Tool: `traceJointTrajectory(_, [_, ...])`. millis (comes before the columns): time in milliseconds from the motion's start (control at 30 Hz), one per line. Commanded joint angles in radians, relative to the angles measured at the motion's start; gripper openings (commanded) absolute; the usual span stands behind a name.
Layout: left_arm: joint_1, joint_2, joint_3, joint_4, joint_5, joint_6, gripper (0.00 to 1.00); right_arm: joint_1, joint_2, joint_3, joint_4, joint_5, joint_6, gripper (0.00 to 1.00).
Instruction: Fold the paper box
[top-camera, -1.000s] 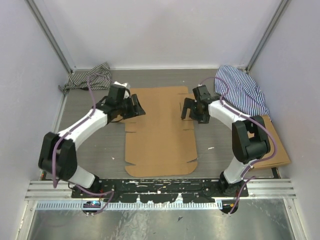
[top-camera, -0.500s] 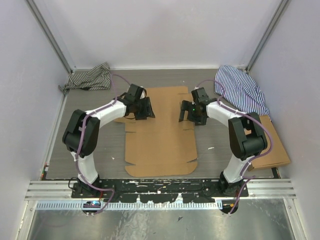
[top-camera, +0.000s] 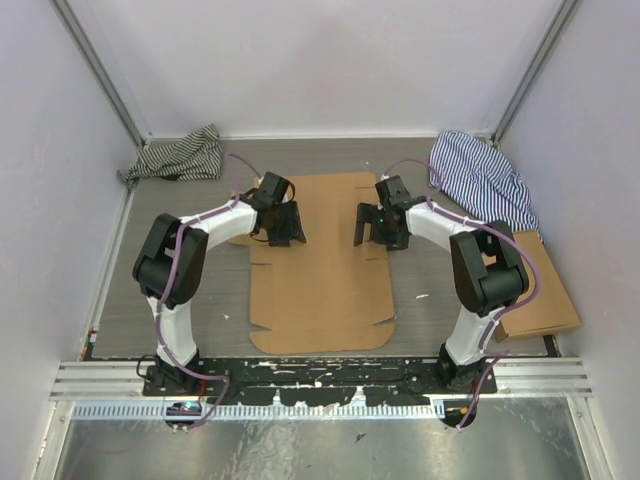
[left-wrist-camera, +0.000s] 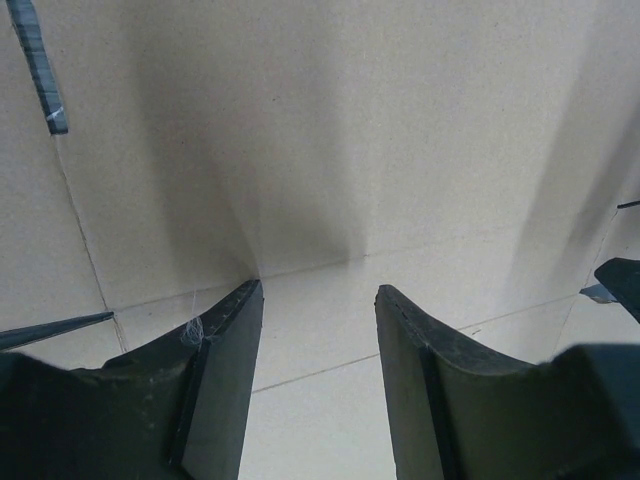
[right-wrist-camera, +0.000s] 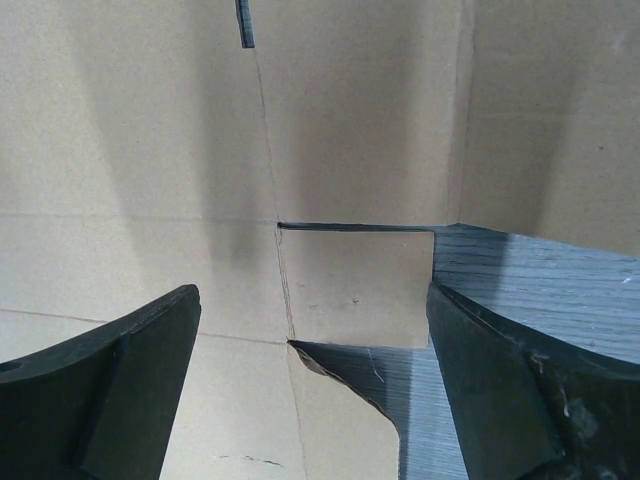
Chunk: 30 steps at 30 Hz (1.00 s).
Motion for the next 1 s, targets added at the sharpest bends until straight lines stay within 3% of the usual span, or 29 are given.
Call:
traceJointTrajectory(0, [-0.001, 0.045, 0.015, -0.056, -0.038, 0.0, 0.56, 0.022, 0.019, 0.021, 0.0, -0.009, 0.004, 1.0])
traceJointTrajectory(667, [-0.014, 0.068, 0.025, -0.09, -0.042, 0.0, 0.55, 0.04, -0.173, 0.087, -0.007, -0.135, 0.058, 0.99])
traceJointTrajectory(967, [-0.031, 0.075, 0.008, -0.081, -0.031, -0.012, 0.54, 0.055, -0.116, 0.053, 0.09, -0.254, 0.098, 0.97])
